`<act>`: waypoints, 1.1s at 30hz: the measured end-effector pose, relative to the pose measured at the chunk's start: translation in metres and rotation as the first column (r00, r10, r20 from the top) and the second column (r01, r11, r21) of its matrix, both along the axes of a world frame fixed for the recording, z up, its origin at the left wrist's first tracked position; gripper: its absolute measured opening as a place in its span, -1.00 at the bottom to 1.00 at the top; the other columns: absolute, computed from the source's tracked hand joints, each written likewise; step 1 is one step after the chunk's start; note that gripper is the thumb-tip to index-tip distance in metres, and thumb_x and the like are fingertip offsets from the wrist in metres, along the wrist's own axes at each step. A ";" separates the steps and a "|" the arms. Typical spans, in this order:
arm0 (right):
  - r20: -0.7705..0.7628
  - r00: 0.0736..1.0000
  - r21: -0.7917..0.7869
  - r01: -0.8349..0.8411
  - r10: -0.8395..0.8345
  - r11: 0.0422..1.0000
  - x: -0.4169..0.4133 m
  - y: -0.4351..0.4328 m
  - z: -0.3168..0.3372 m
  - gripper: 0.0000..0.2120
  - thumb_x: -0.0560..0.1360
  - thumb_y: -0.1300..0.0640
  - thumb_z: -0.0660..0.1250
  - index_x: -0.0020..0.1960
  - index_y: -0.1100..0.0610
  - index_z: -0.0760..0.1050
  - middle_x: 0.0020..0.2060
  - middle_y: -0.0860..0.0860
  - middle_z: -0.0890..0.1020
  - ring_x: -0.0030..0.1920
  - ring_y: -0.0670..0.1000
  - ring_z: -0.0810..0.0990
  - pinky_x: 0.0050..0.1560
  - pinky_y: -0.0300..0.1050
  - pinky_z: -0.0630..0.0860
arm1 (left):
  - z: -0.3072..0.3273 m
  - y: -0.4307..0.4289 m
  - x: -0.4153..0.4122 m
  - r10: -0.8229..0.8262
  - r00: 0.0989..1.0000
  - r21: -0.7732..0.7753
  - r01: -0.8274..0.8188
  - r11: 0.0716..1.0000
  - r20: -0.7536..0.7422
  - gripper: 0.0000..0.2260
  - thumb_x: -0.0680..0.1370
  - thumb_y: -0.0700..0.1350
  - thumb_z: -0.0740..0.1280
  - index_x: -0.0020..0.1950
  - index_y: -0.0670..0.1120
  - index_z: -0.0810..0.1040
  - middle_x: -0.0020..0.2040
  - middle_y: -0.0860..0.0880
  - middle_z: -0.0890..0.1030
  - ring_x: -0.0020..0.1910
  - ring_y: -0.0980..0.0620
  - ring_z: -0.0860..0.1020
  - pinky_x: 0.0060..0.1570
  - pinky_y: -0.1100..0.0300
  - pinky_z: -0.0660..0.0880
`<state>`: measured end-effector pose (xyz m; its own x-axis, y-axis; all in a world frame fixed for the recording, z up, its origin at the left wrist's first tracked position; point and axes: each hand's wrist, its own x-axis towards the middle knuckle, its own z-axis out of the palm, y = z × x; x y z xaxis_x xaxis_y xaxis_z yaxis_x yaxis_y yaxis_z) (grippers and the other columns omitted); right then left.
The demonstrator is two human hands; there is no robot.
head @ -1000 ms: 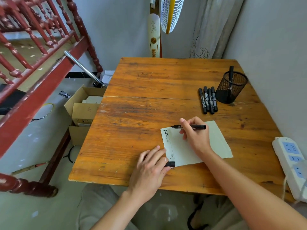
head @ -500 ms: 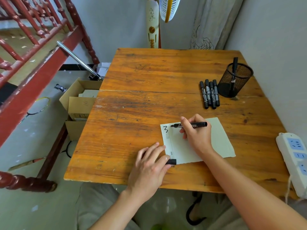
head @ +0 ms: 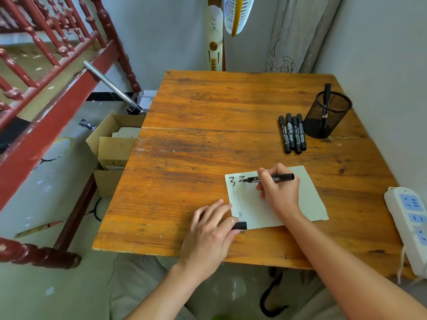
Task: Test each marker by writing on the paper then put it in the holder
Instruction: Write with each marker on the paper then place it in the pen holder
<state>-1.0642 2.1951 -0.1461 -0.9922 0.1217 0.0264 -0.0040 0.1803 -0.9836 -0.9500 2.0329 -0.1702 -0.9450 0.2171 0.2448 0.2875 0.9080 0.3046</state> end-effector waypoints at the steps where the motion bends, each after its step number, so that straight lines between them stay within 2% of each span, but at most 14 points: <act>1: 0.002 1.000 0.005 -0.011 0.011 1.000 0.001 0.000 0.000 -0.73 0.52 0.22 0.35 -0.31 0.24 0.38 -0.49 0.14 0.60 -0.58 -0.04 0.50 -0.52 -0.17 0.45 | 0.000 0.000 0.000 0.002 1.000 0.000 -0.002 1.000 -0.001 -0.77 0.56 0.03 0.23 0.08 -0.04 0.59 0.26 -0.02 0.52 0.36 0.00 0.35 0.26 -0.04 0.32; 7: 0.018 1.000 0.031 0.017 -0.018 0.999 0.003 0.003 -0.002 -0.74 0.50 0.23 0.34 -0.34 0.19 0.39 -0.54 0.03 0.59 -0.56 -0.02 0.51 -0.51 -0.15 0.43 | 0.000 0.000 0.000 0.000 1.000 -0.004 0.000 1.000 -0.013 -0.78 0.56 0.03 0.24 0.08 -0.03 0.58 0.26 -0.01 0.52 0.36 0.00 0.35 0.26 -0.03 0.31; 10: 0.020 0.999 0.041 -0.042 0.042 0.998 0.007 0.002 -0.001 -0.73 0.50 0.21 0.37 -0.35 0.17 0.41 -0.50 0.11 0.60 -0.55 0.02 0.51 -0.48 -0.14 0.44 | 0.000 0.000 0.000 -0.002 1.000 0.002 0.002 1.000 -0.026 -0.78 0.57 0.03 0.23 0.07 -0.03 0.58 0.25 -0.01 0.52 0.35 0.00 0.35 0.26 -0.02 0.31; 13: 0.015 0.998 -0.014 -0.065 0.065 0.998 0.010 0.001 0.004 -0.69 0.52 0.18 0.38 -0.36 0.19 0.40 -0.50 0.17 0.59 -0.57 0.03 0.50 -0.50 -0.20 0.40 | -0.001 0.000 0.000 -0.005 0.999 0.011 0.006 1.000 -0.040 -0.76 0.59 0.05 0.19 0.07 -0.03 0.57 0.25 -0.01 0.52 0.35 0.00 0.35 0.25 0.00 0.30; 17: 0.058 0.998 -0.098 -0.012 0.018 0.995 0.011 0.012 0.013 -0.69 0.53 0.14 0.37 -0.35 0.17 0.40 -0.51 0.10 0.56 -0.55 -0.01 0.48 -0.51 -0.24 0.41 | -0.001 0.000 0.000 0.005 0.999 0.027 -0.004 1.000 -0.037 -0.78 0.57 0.04 0.23 0.08 -0.02 0.58 0.25 0.00 0.53 0.35 0.01 0.36 0.25 -0.01 0.31; 23: 0.232 0.973 -0.215 0.064 -0.013 0.974 0.027 0.030 0.030 -0.73 0.53 0.09 0.36 -0.28 0.17 0.43 -0.50 0.08 0.51 -0.54 -0.03 0.45 -0.55 -0.26 0.36 | -0.002 -0.002 -0.002 0.082 0.997 0.179 -0.080 0.981 -0.004 -0.74 0.54 0.04 0.25 0.13 -0.04 0.59 0.23 0.01 0.53 0.27 -0.01 0.41 0.20 0.07 0.37; 27: 0.302 0.953 -0.289 0.066 0.026 0.955 0.045 0.034 0.036 -0.73 0.55 0.06 0.34 -0.28 0.14 0.41 -0.57 0.00 0.46 -0.52 -0.02 0.41 -0.46 -0.17 0.32 | 0.004 0.002 -0.004 0.102 0.994 0.295 -0.089 0.951 -0.027 -0.69 0.57 0.09 0.20 0.12 -0.08 0.58 0.13 0.03 0.56 0.15 0.05 0.46 0.09 0.23 0.33; 30: 0.326 0.944 -0.327 0.060 0.053 0.943 0.056 0.032 0.038 -0.74 0.55 0.05 0.33 -0.26 0.14 0.42 -0.56 0.00 0.45 -0.51 -0.03 0.40 -0.45 -0.18 0.33 | 0.006 0.009 -0.003 0.076 0.995 0.338 -0.052 0.940 -0.058 -0.71 0.58 0.06 0.16 0.10 -0.08 0.56 0.06 0.04 0.57 0.09 0.09 0.46 0.01 0.19 0.41; 33: 0.331 0.942 -0.299 0.052 0.053 0.953 0.063 0.031 0.038 -0.74 0.55 0.05 0.33 -0.25 0.16 0.43 -0.55 0.01 0.46 -0.52 -0.06 0.42 -0.47 -0.22 0.37 | 0.005 0.014 0.002 0.057 0.996 0.356 -0.026 0.934 -0.076 -0.73 0.58 0.05 0.17 0.09 -0.08 0.56 0.03 0.06 0.57 0.06 0.12 0.45 -0.05 0.17 0.44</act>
<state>-1.0016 2.2259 -0.1083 -0.9373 0.0714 -0.3413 0.3313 -0.1222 -0.9356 -0.9485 2.0469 -0.1648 -0.9241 0.0626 0.3769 0.2901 0.7570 0.5855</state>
